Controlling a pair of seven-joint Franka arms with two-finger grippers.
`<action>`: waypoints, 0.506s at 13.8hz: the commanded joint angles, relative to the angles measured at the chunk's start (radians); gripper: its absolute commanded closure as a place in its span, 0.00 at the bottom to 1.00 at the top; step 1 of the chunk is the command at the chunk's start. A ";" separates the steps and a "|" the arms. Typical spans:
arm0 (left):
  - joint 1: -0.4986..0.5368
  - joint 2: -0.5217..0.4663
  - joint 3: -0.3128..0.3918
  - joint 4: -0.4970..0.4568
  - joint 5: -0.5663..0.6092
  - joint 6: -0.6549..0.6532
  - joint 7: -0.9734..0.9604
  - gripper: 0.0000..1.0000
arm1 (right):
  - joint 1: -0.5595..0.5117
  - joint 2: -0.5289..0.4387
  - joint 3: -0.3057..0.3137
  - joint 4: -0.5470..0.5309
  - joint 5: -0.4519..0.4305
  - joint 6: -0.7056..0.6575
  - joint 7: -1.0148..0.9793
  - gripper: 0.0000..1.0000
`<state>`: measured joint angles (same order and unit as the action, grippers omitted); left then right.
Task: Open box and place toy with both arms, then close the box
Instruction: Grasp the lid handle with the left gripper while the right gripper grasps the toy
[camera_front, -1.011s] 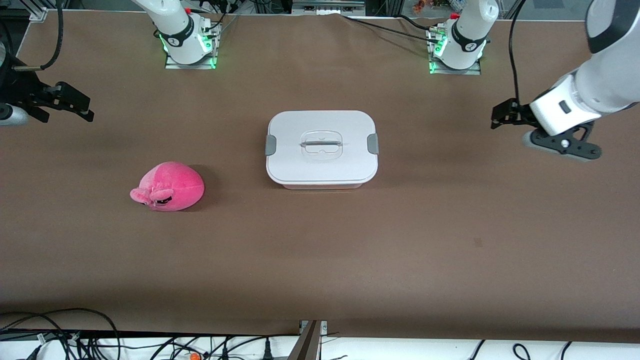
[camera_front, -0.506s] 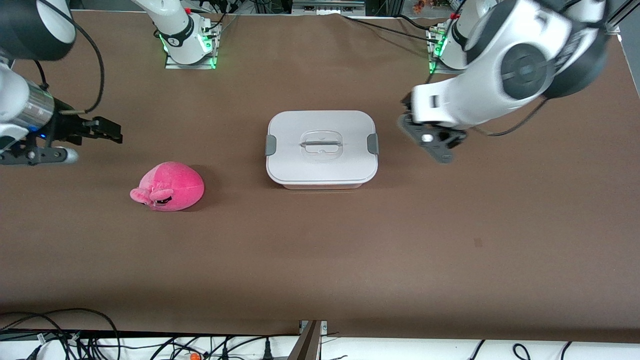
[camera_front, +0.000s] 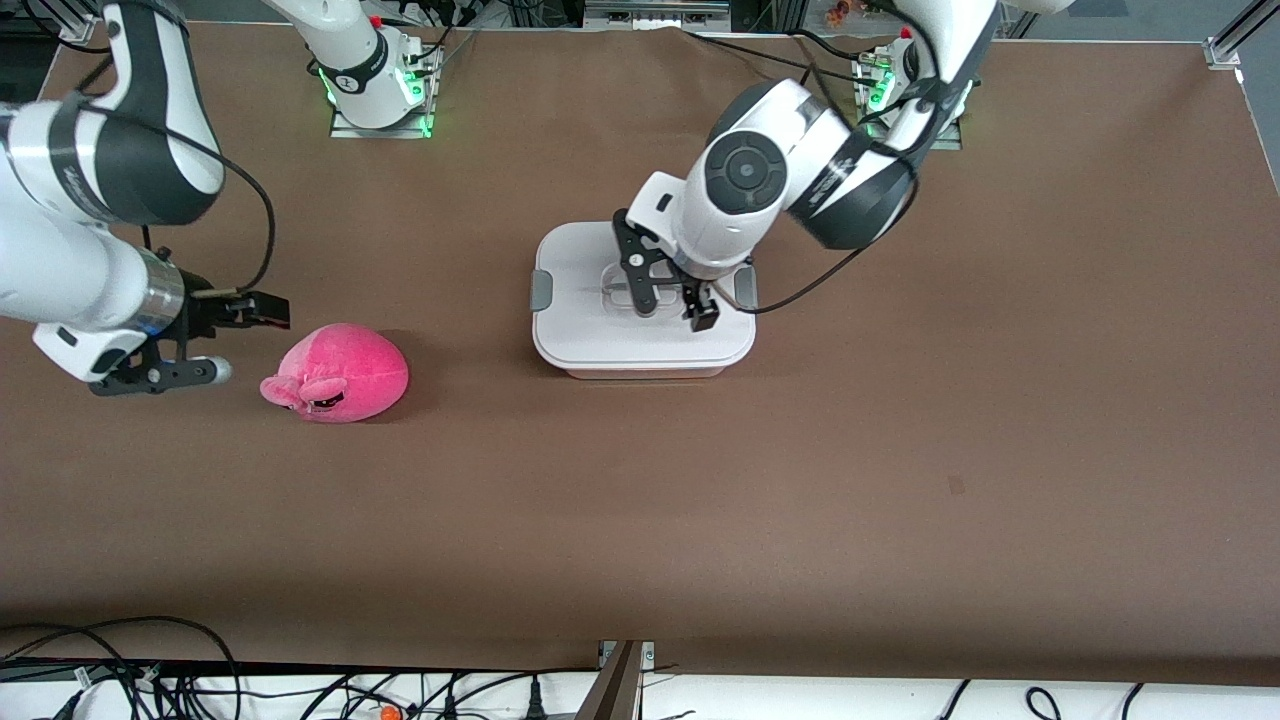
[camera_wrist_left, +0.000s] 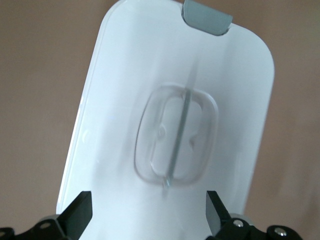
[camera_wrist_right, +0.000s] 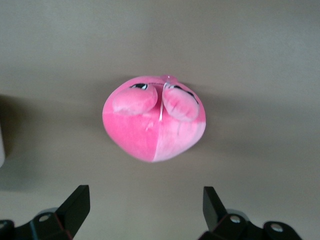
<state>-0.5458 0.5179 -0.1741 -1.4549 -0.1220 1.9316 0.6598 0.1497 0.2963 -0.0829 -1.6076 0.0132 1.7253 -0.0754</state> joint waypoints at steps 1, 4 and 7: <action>-0.023 0.021 0.008 -0.060 0.016 0.116 0.093 0.00 | 0.002 0.010 -0.001 -0.107 0.005 0.149 -0.024 0.00; -0.066 0.019 0.010 -0.088 0.027 0.165 0.096 0.00 | 0.002 0.047 -0.001 -0.152 0.007 0.241 -0.024 0.00; -0.074 0.010 0.008 -0.091 0.035 0.150 0.101 0.10 | 0.004 0.053 0.000 -0.228 0.005 0.339 -0.024 0.00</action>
<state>-0.6131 0.5584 -0.1740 -1.5230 -0.1100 2.0819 0.7359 0.1500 0.3657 -0.0827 -1.7733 0.0133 1.9998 -0.0849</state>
